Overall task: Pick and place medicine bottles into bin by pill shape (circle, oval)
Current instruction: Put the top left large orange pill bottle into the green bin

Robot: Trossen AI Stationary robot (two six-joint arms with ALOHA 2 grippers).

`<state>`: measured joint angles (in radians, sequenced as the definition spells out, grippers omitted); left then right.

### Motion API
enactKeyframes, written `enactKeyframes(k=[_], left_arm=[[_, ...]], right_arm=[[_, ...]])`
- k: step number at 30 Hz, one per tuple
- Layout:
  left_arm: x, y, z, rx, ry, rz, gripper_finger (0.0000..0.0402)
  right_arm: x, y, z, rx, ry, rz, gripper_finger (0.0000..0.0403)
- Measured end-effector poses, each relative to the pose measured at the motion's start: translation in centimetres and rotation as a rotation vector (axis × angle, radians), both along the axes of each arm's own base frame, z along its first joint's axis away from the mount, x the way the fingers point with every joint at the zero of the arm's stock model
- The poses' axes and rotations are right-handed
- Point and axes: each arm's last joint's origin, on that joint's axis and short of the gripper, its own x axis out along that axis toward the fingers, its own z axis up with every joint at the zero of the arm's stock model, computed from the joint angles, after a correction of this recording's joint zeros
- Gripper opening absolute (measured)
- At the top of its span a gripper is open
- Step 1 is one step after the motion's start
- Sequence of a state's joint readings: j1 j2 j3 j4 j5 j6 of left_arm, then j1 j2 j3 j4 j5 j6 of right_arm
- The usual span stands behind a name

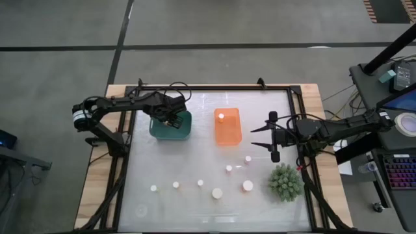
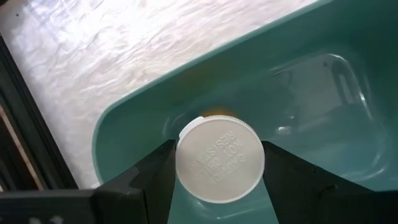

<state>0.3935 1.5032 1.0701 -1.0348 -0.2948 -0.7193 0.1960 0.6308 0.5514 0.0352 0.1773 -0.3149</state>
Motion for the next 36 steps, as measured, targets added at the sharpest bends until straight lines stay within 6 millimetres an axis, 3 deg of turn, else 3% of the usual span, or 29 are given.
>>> enactKeyframes(k=[10, 21, 36], left_arm=[[-0.7, -0.2, -1.2, -0.014, 0.041, 0.01, 0.0192], [-0.8, 0.1, -1.2, 0.028, 0.055, 0.019, 0.0193], [-0.8, 0.1, -1.2, 0.027, 0.057, 0.02, 0.025]], right_arm=[[0.0, 0.0, 0.0, 0.0, 0.0, 0.0, 0.0196], [0.0, 0.0, 0.0, 0.0, 0.0, 0.0, 0.0196], [0.0, 0.0, 0.0, 0.0, 0.0, 0.0, 0.0196]])
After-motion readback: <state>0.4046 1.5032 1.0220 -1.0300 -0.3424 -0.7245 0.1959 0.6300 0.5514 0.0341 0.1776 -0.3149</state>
